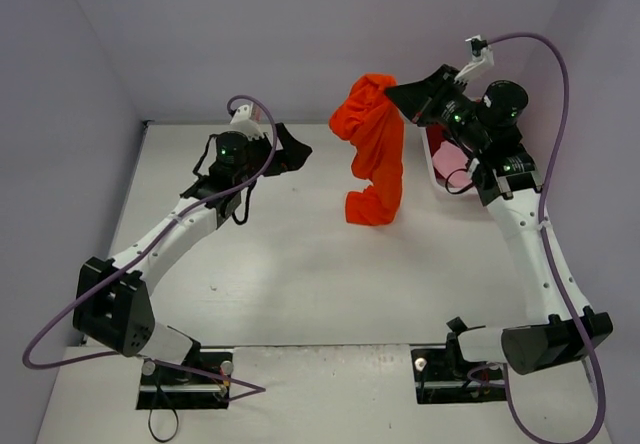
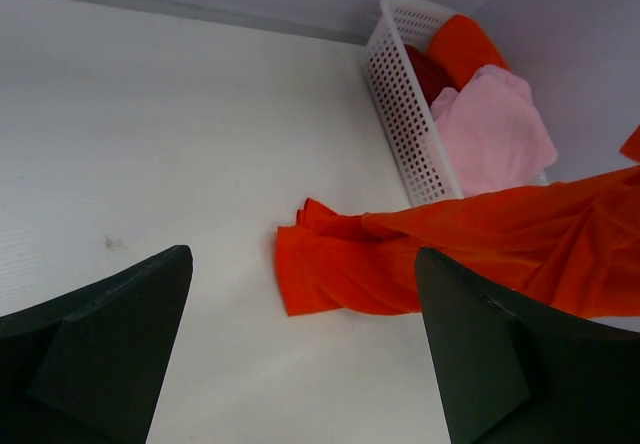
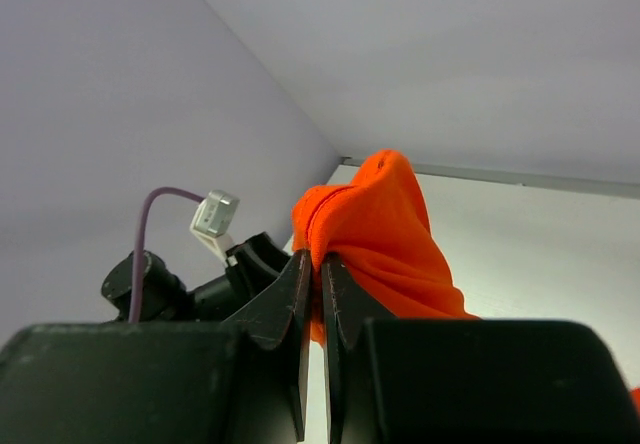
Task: Fold and stack the t-shirts
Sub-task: Flatten the tshirt out
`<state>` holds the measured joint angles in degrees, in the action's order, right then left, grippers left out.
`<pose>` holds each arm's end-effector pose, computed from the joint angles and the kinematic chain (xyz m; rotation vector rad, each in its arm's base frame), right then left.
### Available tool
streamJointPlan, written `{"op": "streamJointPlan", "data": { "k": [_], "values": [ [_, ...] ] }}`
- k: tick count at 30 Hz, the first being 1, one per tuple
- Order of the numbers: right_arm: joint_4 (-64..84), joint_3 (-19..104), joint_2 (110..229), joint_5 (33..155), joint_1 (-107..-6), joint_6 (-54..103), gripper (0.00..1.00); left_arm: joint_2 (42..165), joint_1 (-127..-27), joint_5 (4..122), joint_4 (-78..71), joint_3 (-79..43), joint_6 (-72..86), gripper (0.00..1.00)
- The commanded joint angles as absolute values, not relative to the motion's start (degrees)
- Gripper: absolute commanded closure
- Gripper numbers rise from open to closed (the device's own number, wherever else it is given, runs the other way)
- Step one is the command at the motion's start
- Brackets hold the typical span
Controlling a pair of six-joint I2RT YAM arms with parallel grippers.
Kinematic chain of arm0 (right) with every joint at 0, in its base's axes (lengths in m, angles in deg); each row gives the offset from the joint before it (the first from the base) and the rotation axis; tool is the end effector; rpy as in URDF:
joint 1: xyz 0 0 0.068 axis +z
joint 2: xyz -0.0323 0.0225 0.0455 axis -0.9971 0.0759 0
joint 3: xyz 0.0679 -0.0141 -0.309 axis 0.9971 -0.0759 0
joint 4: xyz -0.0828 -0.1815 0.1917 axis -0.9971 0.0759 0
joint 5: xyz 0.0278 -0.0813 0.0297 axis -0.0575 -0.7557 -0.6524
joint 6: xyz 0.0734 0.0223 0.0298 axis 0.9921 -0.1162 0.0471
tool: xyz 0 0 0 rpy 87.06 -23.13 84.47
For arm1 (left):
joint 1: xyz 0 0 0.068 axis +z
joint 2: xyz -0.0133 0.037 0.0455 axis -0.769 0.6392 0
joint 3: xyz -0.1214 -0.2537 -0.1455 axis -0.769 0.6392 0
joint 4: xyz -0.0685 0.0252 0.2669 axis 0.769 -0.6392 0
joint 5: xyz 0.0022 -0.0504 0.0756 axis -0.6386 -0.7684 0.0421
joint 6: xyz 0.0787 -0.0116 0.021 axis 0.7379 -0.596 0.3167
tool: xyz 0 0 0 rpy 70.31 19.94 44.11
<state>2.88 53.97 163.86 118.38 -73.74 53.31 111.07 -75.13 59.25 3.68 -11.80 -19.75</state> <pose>0.3003 0.1021 0.5652 -0.2304 1.3631 1.0509 0.3494 -0.1787 0.3814 -0.0433 1.8114 -0.9863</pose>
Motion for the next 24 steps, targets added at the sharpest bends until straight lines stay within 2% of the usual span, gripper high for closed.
{"op": "streamJointPlan", "data": {
  "k": [1,14,24],
  "values": [
    [-6.47,53.81,161.39,121.94,-72.47,56.20,1.00,109.28,-75.75,56.32,13.59,-14.95,-21.89,0.12],
    [-6.66,45.64,160.60,118.78,-67.45,52.87,1.00,109.20,-76.02,50.61,19.32,-17.94,-27.25,0.12],
    [-6.13,42.56,161.39,115.88,-67.36,50.67,1.00,104.10,-76.02,50.16,20.81,-13.72,-31.20,0.12]
  ]
}}
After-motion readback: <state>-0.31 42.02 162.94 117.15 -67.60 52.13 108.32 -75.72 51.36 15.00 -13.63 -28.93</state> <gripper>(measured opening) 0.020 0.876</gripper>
